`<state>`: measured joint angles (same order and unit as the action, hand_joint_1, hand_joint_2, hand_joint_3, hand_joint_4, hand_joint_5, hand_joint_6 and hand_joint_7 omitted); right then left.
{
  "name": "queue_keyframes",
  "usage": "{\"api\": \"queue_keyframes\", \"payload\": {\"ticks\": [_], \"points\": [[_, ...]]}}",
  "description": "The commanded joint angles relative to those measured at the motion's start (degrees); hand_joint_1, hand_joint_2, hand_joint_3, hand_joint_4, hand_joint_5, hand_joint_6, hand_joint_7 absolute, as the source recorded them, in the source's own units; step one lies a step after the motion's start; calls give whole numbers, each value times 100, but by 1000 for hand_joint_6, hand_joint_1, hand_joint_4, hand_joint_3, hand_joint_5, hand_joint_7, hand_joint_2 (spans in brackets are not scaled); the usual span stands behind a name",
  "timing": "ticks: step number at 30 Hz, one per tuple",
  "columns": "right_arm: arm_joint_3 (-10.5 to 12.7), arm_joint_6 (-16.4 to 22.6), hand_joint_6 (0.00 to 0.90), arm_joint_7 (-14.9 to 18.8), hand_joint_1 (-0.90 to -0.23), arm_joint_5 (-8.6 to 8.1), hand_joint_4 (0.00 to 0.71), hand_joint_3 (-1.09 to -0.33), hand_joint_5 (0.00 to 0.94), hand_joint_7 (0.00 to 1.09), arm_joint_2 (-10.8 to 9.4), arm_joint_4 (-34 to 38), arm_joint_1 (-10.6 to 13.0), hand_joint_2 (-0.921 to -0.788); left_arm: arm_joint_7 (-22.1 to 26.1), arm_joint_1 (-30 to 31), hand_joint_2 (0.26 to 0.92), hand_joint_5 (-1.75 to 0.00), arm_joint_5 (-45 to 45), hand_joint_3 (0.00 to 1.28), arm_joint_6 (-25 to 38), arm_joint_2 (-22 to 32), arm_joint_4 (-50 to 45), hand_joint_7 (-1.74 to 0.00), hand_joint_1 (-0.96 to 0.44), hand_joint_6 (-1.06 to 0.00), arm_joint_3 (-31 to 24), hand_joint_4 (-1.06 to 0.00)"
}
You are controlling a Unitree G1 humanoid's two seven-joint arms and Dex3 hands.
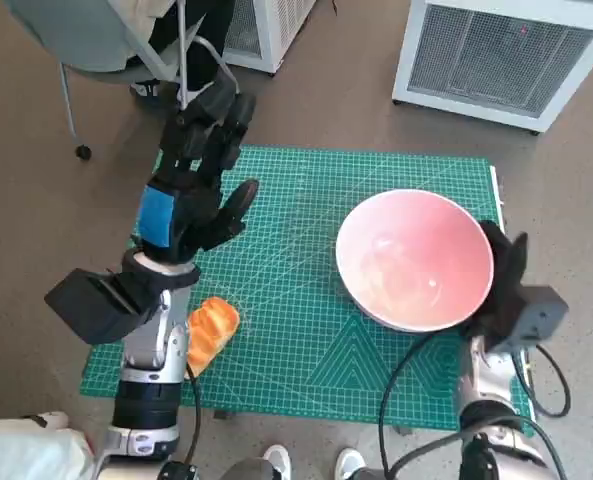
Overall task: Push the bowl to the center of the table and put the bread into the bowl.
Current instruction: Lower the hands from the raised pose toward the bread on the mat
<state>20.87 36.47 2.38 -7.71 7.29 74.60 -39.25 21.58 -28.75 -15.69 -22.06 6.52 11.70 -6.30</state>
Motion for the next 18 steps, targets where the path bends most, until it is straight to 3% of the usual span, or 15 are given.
{"api": "queue_keyframes", "payload": {"ticks": [1, 13, 18], "points": [[-20, -226, 205, -40, -528, 18, 341, -827, 4, 318, -144, 86, -104, -921, 4, 104, 921, -9, 4, 437, -81, 77, -121, -641, -350, -1, -60, -206], [21, -502, 204, 24, -498, -38, 318, -863, 0, 328, -381, 96, -528, -921, -17, 213, 921, -14, -22, 428, -16, 116, -211, -630, -355, -15, -145, -220], [-108, -599, 147, -126, -508, 118, 317, -865, 4, 433, -438, 105, -665, -921, -36, 270, 921, -12, -20, 423, 8, 143, -269, -601, -357, -37, -175, -225]]}}
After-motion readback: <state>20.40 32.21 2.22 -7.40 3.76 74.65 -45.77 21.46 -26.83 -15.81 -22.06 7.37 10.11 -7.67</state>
